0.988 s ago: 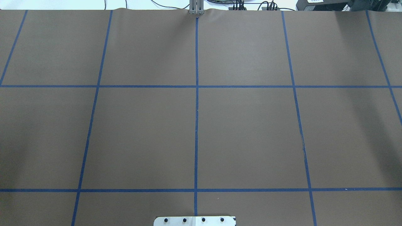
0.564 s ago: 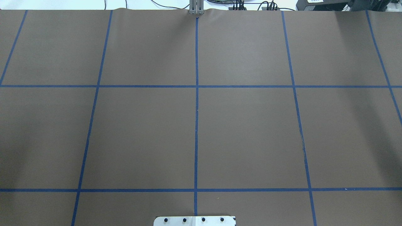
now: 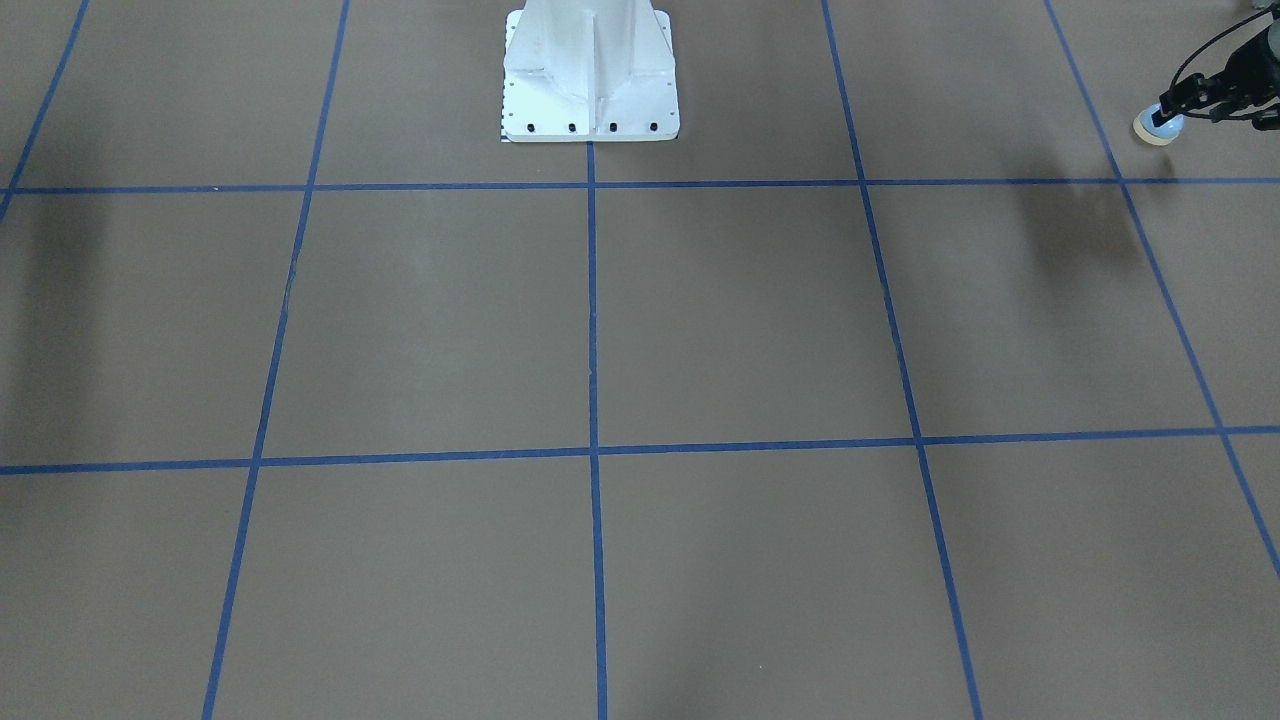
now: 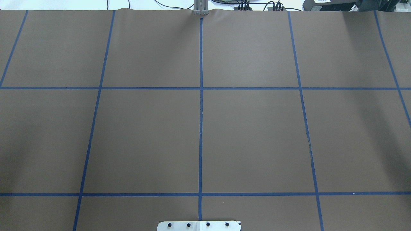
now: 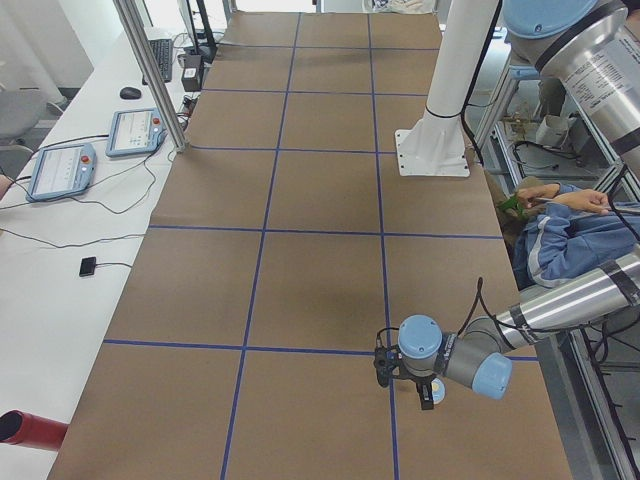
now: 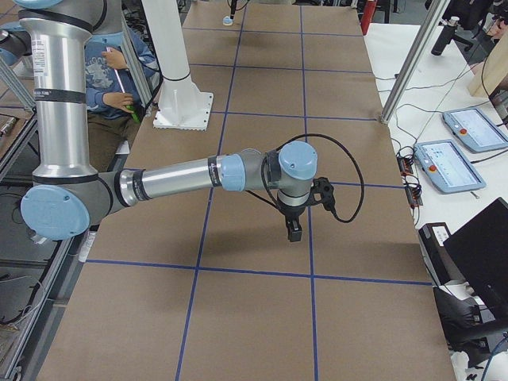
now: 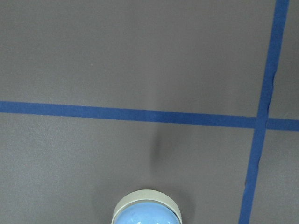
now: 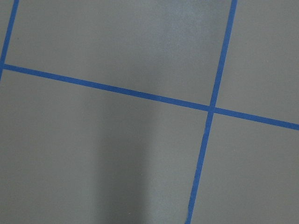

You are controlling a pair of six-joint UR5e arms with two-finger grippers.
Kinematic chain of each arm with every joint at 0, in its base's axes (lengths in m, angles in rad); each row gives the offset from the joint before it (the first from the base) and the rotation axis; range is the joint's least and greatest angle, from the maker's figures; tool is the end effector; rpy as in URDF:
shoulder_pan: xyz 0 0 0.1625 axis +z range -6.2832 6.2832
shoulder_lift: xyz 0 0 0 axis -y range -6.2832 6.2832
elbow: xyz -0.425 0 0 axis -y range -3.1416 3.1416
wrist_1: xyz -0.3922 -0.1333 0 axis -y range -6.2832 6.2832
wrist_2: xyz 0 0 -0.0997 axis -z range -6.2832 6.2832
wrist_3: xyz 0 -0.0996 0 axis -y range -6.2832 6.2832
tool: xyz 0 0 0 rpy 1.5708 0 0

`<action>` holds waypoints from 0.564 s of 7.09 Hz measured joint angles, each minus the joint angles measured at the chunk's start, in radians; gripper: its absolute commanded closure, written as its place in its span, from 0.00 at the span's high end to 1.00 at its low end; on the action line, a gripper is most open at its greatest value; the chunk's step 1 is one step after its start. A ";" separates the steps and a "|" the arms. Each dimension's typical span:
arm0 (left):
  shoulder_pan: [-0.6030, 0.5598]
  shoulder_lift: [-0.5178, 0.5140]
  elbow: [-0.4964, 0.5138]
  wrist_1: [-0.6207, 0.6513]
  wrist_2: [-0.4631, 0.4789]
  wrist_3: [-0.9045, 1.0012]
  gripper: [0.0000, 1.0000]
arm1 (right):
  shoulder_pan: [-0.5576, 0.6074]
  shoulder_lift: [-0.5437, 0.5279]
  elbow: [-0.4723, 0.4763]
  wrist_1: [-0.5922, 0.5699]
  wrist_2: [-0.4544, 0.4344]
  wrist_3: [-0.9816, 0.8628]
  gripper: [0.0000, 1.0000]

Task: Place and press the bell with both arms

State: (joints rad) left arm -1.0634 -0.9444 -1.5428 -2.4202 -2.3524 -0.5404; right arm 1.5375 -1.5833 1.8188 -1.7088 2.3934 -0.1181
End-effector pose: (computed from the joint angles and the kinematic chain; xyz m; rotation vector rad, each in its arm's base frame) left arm 0.0291 -0.1824 0.7956 -0.2295 0.7670 0.0450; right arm 0.0442 -0.4836 0.5537 0.1269 -0.8185 -0.1828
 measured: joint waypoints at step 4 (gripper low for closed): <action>0.056 -0.050 0.067 -0.003 0.000 -0.004 1.00 | -0.003 -0.005 0.034 -0.002 -0.001 0.000 1.00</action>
State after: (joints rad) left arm -1.0069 -0.9939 -1.4760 -2.4232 -2.3526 -0.5444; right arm 1.5341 -1.5886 1.8528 -1.7106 2.3924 -0.1181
